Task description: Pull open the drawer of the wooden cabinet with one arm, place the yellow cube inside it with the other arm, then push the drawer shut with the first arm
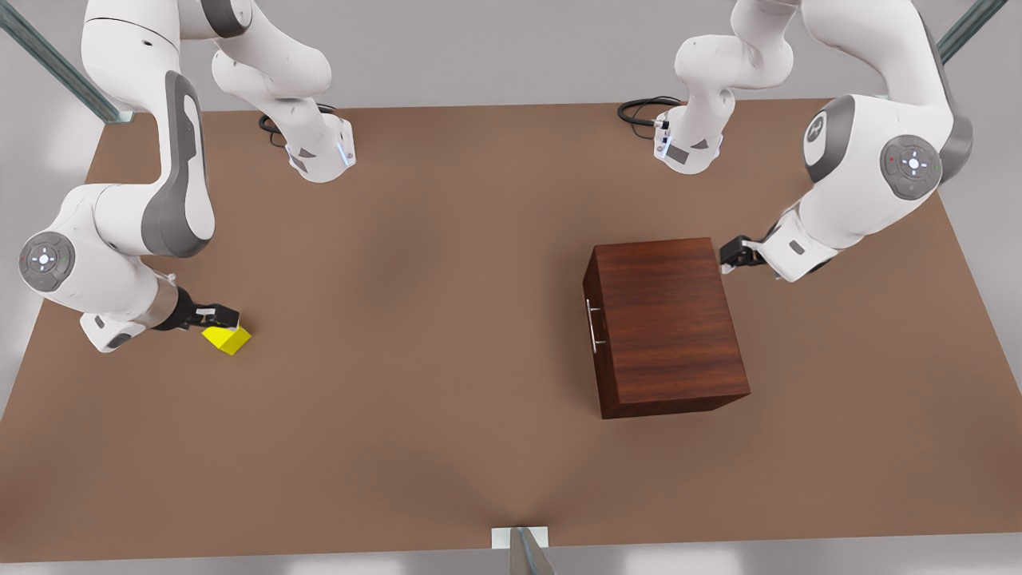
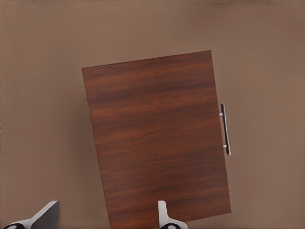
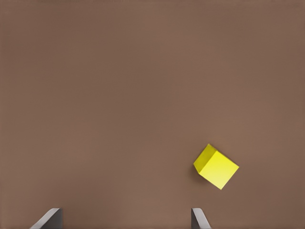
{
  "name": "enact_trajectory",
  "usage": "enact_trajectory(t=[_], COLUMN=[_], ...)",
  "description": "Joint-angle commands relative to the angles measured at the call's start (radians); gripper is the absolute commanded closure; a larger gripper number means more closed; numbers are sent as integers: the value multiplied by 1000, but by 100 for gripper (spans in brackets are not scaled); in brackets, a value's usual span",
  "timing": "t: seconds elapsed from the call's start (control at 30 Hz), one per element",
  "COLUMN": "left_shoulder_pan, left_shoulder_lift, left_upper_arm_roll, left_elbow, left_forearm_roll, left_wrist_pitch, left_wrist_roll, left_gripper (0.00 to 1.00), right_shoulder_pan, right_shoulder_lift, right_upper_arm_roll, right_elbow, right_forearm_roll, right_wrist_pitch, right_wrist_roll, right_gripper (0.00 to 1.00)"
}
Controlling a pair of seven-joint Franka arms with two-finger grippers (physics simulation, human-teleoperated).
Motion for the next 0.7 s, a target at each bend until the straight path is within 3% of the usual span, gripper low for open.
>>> enact_trajectory(t=[0.0,0.1,0.17,0.23,0.37,0.53,0.67], left_shoulder_pan=[-9,-12,-96,-254,-489,-609,-612], left_shoulder_lift=[-1,30,74,229,438,475,579], left_upper_arm_roll=[-2,-6,-11,-11,0,-6,12], left_elbow=[3,51,98,301,539,514,537], left_forearm_roll=[1,1,61,91,144,162,174], left_wrist_pitch=[12,1,1,-48,-19,26,216], left_wrist_roll=[-92,-99,-106,-326,-816,-992,-1109], left_gripper=[0,0,0,0,0,0,0], right_shoulder_pan=[1,-1,-6,-42,-105,-111,-131], right_shoulder_lift=[-1,-1,-1,2,-9,11,71], right_upper_arm_roll=[0,0,-5,-11,-20,-18,-17], right_elbow=[1,1,1,-1,-3,-3,-4], right_forearm_roll=[1,2,-7,1,-2,45,62], right_wrist_pitch=[8,8,-5,-38,-69,15,127], right_wrist_roll=[5,6,8,26,75,443,603], right_gripper=[0,0,0,0,0,0,0])
